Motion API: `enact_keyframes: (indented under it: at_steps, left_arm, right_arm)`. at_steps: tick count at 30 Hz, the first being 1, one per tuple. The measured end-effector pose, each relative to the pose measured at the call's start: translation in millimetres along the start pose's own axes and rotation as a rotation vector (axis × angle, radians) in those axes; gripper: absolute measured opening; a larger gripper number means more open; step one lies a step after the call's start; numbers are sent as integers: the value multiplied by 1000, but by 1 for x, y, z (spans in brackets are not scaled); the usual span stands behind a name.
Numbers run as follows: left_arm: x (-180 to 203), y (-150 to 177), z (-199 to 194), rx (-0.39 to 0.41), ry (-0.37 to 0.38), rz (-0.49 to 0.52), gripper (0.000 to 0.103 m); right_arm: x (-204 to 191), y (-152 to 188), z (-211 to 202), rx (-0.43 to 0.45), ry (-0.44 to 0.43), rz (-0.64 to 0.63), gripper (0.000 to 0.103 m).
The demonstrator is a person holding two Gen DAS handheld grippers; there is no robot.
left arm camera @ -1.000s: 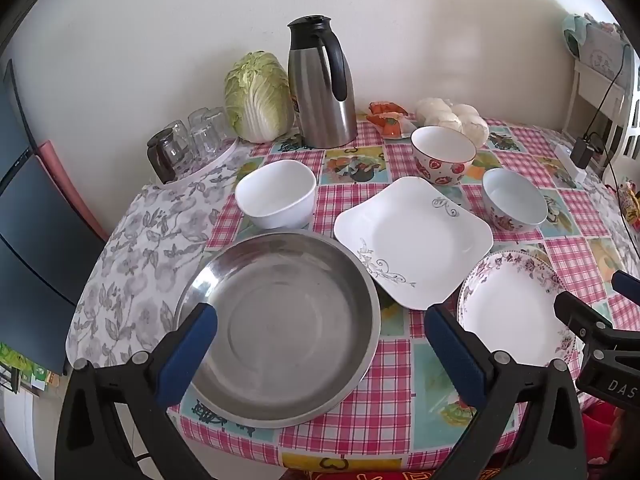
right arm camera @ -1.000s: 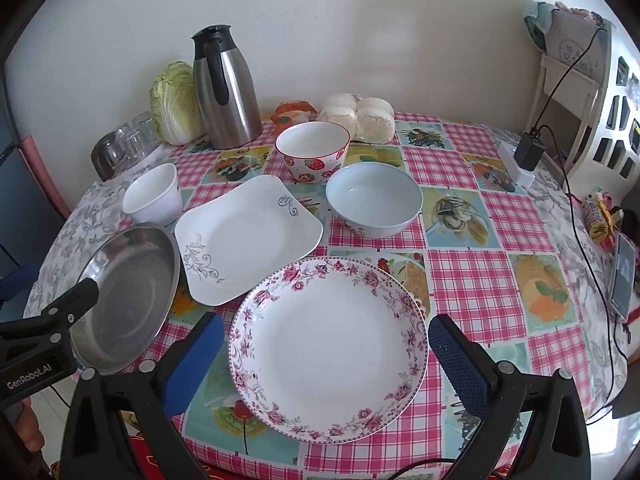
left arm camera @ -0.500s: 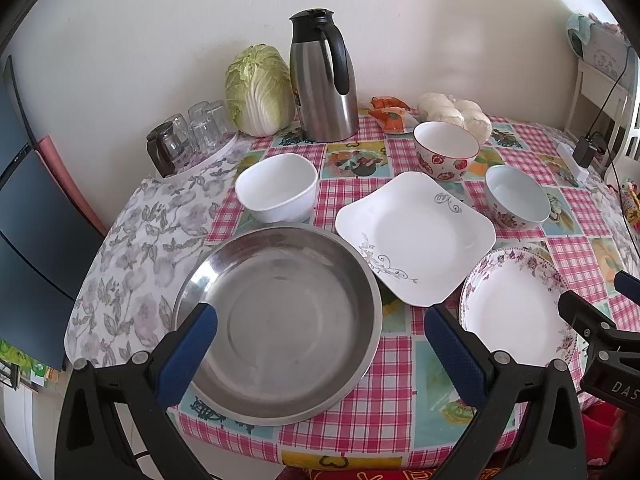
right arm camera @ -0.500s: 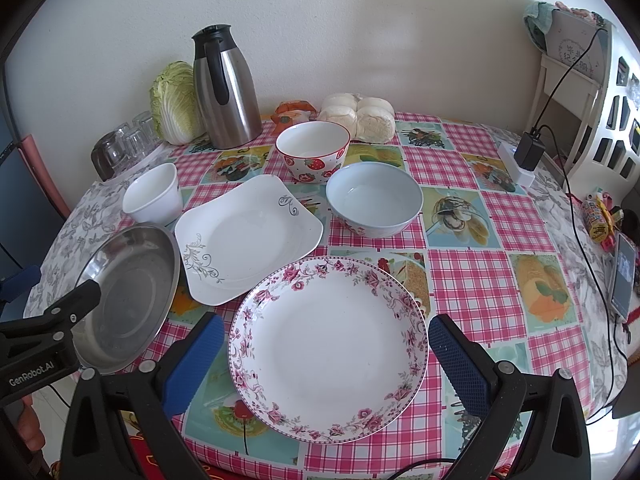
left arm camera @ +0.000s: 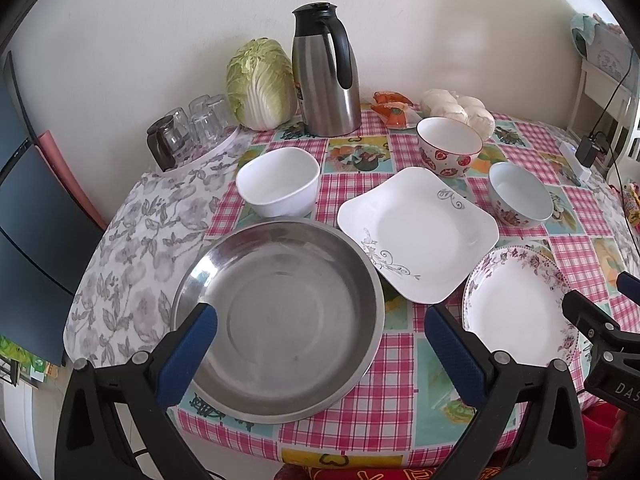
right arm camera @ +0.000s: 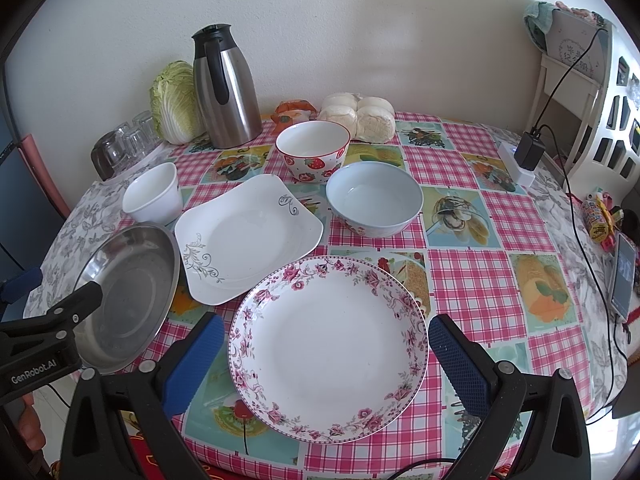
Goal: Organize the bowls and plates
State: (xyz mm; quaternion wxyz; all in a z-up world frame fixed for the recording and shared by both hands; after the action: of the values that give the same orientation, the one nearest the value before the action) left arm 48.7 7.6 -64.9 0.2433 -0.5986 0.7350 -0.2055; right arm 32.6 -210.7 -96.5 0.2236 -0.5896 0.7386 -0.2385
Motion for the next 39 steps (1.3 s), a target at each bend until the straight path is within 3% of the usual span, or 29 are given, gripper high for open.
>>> enact_keyframes:
  at_steps: [39]
  left_arm:
    - [-2, 3, 6, -28, 7, -12, 103]
  right_arm:
    - [-4, 4, 6, -9, 4, -9, 103]
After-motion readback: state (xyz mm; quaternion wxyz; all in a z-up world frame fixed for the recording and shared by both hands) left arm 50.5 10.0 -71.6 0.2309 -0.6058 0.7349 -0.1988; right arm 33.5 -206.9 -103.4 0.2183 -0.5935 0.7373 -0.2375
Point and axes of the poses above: each gripper's, at about its wrist camera, not at the fingertips, and z roughly the way its jaws point, x to its right, y to its underside, the point moved 7 cm from there along z, roughly the way its jaws point, and after that the axes turned 2 degrees about y, right-handed, at the moved point
